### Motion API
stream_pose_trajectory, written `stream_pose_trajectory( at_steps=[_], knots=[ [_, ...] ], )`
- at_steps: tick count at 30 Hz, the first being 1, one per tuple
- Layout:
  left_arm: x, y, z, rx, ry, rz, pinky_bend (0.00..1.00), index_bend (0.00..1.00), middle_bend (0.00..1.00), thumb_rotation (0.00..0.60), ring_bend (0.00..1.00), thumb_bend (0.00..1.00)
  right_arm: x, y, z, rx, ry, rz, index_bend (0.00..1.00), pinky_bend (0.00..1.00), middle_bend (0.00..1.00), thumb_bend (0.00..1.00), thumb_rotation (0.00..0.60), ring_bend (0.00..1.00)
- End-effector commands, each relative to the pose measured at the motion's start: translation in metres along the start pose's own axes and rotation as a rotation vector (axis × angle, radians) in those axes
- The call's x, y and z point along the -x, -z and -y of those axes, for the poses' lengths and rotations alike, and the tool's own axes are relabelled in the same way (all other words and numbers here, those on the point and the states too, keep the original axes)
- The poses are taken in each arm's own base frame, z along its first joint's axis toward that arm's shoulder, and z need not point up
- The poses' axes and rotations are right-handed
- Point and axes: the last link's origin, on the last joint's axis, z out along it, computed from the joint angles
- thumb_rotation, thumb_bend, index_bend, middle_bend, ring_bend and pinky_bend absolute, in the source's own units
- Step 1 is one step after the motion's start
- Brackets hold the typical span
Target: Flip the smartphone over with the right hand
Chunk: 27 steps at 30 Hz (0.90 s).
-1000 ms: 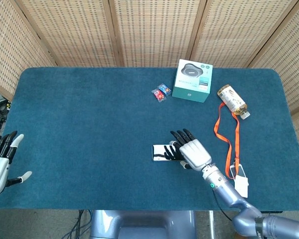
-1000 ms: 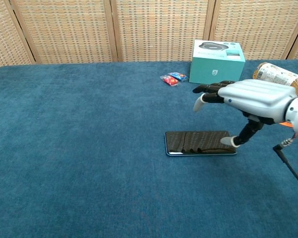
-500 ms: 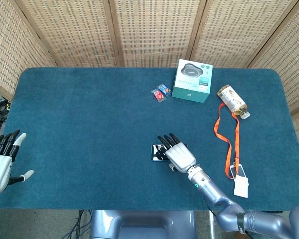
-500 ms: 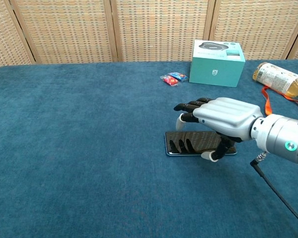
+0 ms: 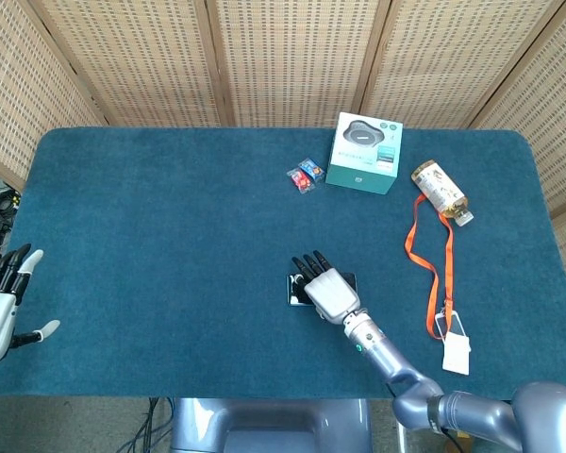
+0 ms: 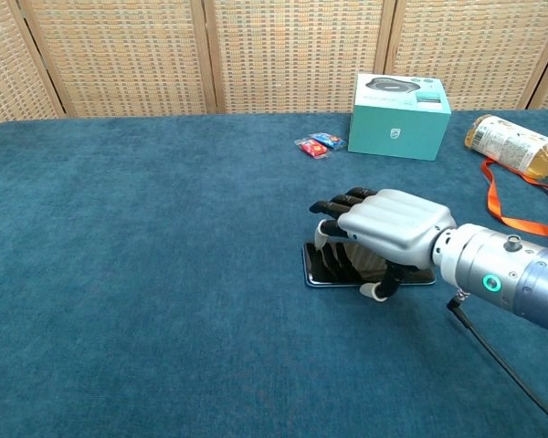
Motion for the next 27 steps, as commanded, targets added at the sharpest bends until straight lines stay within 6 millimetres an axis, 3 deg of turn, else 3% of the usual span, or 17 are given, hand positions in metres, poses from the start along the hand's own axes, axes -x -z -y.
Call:
stream_pose_trajectory(
  at_steps=[1,5,13,18,27],
  knots=[
    [0.0,0.0,0.0,0.004,0.004,0.004,0.0,0.0,0.0,0.6,0.0,0.0,0.002,-0.002,-0.001,0.005,0.009,0.0,0.27,0.0,0.01,0.44,0.6,0.0],
    [0.0,0.001,-0.001,0.01,0.006,0.005,0.0,0.0,0.0,0.6,0.0,0.0,0.005,-0.003,-0.003,0.01,0.033,0.0,0.29,0.0,0.02,0.48,0.6,0.0],
    [-0.001,0.002,0.001,0.008,0.012,0.001,0.0,0.0,0.0,0.6,0.0,0.0,0.01,-0.003,-0.011,0.03,0.048,0.004,0.3,0.0,0.02,0.66,0.6,0.0],
    [-0.002,0.003,0.0,0.01,0.012,0.001,0.0,0.0,0.0,0.6,0.0,0.0,0.011,-0.004,-0.017,0.047,0.05,0.001,0.38,0.0,0.04,0.83,0.6,0.0],
    [-0.002,0.002,0.001,0.004,0.016,0.001,0.0,0.0,0.0,0.6,0.0,0.0,-0.011,-0.017,-0.034,0.095,0.028,-0.058,0.41,0.0,0.05,0.87,0.6,0.0]
  ],
)
